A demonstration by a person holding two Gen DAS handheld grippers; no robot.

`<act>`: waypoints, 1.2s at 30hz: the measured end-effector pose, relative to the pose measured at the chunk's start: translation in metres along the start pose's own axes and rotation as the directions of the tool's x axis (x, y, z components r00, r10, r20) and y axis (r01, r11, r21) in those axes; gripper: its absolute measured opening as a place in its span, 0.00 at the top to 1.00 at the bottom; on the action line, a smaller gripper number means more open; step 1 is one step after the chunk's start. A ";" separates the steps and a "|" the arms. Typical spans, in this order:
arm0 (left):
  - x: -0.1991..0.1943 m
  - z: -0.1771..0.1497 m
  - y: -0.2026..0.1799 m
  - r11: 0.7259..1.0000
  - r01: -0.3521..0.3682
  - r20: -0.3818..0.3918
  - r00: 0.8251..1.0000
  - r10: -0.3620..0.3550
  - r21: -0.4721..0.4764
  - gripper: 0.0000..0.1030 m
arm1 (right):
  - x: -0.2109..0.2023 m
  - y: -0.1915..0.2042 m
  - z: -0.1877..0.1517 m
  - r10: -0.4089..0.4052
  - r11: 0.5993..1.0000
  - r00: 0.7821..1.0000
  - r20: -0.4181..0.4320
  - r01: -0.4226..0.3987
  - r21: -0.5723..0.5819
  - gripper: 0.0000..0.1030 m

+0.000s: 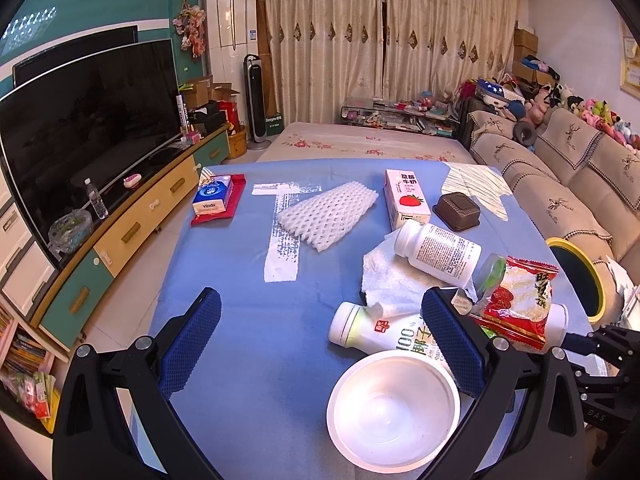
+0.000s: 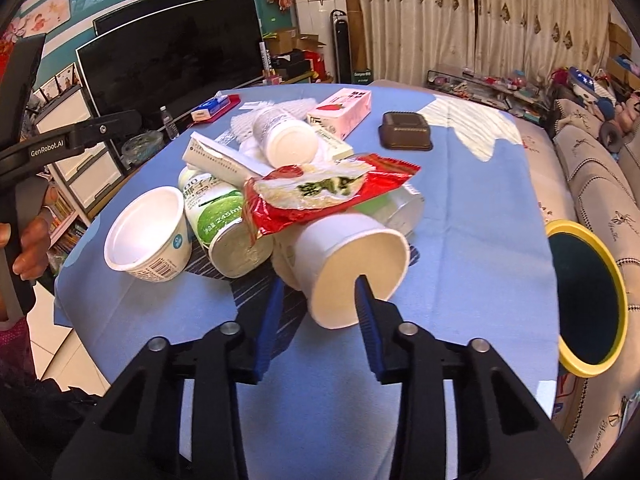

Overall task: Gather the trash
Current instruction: 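Grasp the white paper cup with pink print with the right tool, then carry the paper cup over the yellow-rimmed bin and open the right tool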

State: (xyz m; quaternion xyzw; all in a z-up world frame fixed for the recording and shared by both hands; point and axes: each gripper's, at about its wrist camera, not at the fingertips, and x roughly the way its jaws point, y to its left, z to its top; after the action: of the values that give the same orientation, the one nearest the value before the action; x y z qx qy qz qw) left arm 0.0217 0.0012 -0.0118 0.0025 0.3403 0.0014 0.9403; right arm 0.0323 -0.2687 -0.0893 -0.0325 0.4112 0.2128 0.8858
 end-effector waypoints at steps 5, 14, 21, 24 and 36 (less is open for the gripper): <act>0.003 0.001 -0.001 1.000 0.002 -0.008 1.000 -0.002 0.005 0.04 | -0.005 0.003 -0.002 0.032 0.999 0.999 0.000 -0.032 -0.016 0.96; 0.005 0.002 0.001 1.000 0.004 -0.008 1.000 -0.004 0.001 0.04 | -0.044 0.001 -0.008 0.071 0.995 0.997 -0.010 -0.071 -0.071 0.97; 0.003 0.003 -0.003 1.000 0.011 -0.006 1.000 -0.011 0.007 0.04 | -0.086 -0.031 0.000 0.005 0.999 0.993 0.118 -0.009 0.039 0.97; 0.001 0.003 -0.005 1.000 0.011 -0.001 1.000 -0.011 0.014 0.04 | -0.096 -0.061 0.009 -0.083 0.989 0.983 0.164 0.061 0.136 0.97; 0.007 -0.001 -0.009 1.000 0.015 -0.023 1.000 -0.014 0.023 0.04 | -0.034 -0.224 0.014 -0.441 0.782 0.894 -0.081 0.427 0.453 0.97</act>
State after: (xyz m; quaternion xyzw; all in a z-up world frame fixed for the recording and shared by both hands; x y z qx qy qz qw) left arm 0.0263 -0.0074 -0.0175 0.0111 0.3510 -0.0093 0.9363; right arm 0.1132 -0.4804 -0.0817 0.0873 0.4178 -0.0996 0.8988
